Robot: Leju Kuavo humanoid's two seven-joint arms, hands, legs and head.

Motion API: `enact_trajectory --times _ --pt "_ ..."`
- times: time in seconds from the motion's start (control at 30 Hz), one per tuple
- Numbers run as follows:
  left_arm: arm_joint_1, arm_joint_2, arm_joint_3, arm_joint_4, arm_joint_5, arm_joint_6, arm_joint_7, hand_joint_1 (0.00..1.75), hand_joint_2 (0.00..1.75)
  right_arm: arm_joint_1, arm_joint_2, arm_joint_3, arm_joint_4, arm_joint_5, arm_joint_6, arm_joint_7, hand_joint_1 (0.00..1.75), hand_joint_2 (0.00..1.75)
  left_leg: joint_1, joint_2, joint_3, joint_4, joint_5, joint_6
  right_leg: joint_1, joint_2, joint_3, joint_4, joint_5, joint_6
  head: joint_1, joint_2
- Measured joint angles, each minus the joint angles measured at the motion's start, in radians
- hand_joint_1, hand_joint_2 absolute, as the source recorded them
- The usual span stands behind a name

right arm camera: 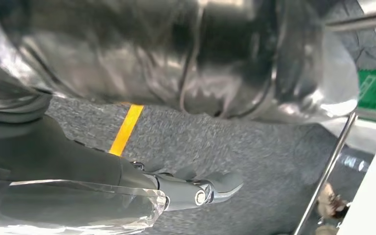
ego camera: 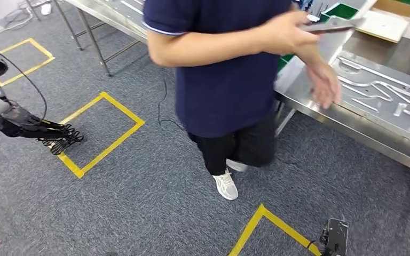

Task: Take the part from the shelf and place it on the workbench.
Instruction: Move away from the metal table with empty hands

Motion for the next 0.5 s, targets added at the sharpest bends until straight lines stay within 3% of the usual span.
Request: enact_trajectory --times 0.07,0.13,0.2,0.27,0.3,0.33,0.4,0.43,0.5 --pt "0.003 0.0 0.0 0.0 0.0 0.0 -0.001 0.0 0.0 -0.004 0.0 0.001 0.0 0.0 0.0 0.0 0.0 0.0 0.002 -0.025 0.006 -0.013 0.007 0.007 -0.001 -0.011 0.011 -0.007 -0.003 0.012 0.0 0.0" --pt "0.004 -0.001 0.001 0.0 0.0 0.0 -0.002 0.0 0.0 -0.007 0.001 0.003 0.0 0.0 0.001 0.0 0.0 0.0 0.01 -0.049 0.021 -0.035 0.021 0.016 -0.001 0.03 0.006 0.024 -0.028 0.02 0.0 0.0" --pt "0.0 -0.001 0.001 0.0 0.0 0.0 -0.003 0.0 0.0 -0.004 0.0 0.003 0.001 0.0 0.001 0.0 0.0 0.0 0.013 -0.073 0.028 -0.044 0.027 0.021 -0.001 0.088 -0.044 0.129 -0.082 0.021 0.0 0.0" --pt "-0.001 -0.001 0.001 0.0 0.0 0.001 -0.003 0.0 0.0 0.003 -0.002 0.003 0.002 -0.001 0.0 0.0 0.0 0.0 0.01 -0.102 0.029 -0.043 0.025 0.023 0.0 0.108 -0.105 0.229 -0.112 0.021 0.0 0.0" --pt "0.001 -0.001 0.002 0.0 0.0 0.001 -0.003 0.0 0.0 0.005 -0.002 0.003 0.003 -0.001 0.0 0.0 0.0 0.0 0.01 -0.117 0.031 -0.041 0.023 0.023 -0.001 0.11 -0.118 0.239 -0.099 0.022 0.0 0.0" --pt "0.002 -0.001 0.002 0.0 0.0 0.001 -0.003 0.0 0.0 0.005 -0.002 0.003 0.004 0.0 0.0 0.0 0.0 0.0 0.01 -0.133 0.032 -0.037 0.021 0.021 -0.001 0.113 -0.114 0.211 -0.068 0.022 0.0 0.0" --pt "0.003 -0.002 0.003 0.0 0.0 0.002 -0.003 0.0 0.0 0.003 -0.002 0.003 0.006 0.002 0.0 0.0 0.0 0.0 0.011 -0.16 0.033 -0.026 0.013 0.014 -0.005 0.143 -0.075 0.095 0.007 0.021 0.0 0.0" --pt "0.003 -0.002 0.003 0.0 0.0 0.002 -0.003 0.0 0.0 0.002 -0.002 0.003 0.007 0.003 0.0 0.0 0.0 0.0 0.011 -0.172 0.03 -0.017 0.008 0.009 -0.006 0.162 -0.057 0.046 0.03 0.02 0.0 0.0" --pt "0.002 -0.002 0.003 0.0 0.0 0.003 -0.004 0.0 0.0 0.0 -0.002 0.003 0.009 0.005 0.0 0.0 0.0 0.0 0.011 -0.191 0.019 -0.008 0.002 -0.001 -0.005 0.182 -0.045 0.01 0.035 0.015 0.0 0.0"
